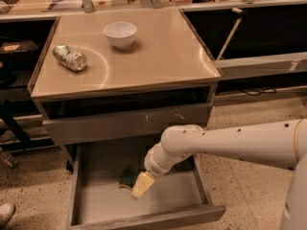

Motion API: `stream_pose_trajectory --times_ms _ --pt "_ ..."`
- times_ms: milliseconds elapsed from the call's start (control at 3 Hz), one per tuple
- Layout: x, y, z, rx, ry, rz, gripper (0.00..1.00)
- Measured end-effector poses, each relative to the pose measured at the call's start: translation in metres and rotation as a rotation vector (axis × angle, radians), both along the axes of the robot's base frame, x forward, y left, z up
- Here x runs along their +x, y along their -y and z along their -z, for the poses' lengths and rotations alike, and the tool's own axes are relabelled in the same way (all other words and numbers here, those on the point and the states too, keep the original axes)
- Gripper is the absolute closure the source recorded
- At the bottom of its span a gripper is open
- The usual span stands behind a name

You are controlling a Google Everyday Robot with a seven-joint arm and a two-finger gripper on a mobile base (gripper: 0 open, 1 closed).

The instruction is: Pick sponge from middle drawer and place on counter

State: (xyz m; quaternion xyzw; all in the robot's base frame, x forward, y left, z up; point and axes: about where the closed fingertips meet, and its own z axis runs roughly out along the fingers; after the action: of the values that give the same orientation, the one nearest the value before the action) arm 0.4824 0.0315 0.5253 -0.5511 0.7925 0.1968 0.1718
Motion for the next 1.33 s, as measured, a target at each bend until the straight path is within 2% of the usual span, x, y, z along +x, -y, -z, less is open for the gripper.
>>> stream_pose_trajectory --times_ms 333,667,1000,1333 --pt "-0.006 -0.028 0.034 0.018 -0.037 -0.037 0.0" --pt "-0.009 -0.029 0.038 0.02 -0.045 -0.039 0.0" --pt "-0.008 -0.034 0.062 0.016 -0.054 -0.009 0.0" --pt "0.006 -0.038 0.094 0.011 -0.052 0.04 0.0"
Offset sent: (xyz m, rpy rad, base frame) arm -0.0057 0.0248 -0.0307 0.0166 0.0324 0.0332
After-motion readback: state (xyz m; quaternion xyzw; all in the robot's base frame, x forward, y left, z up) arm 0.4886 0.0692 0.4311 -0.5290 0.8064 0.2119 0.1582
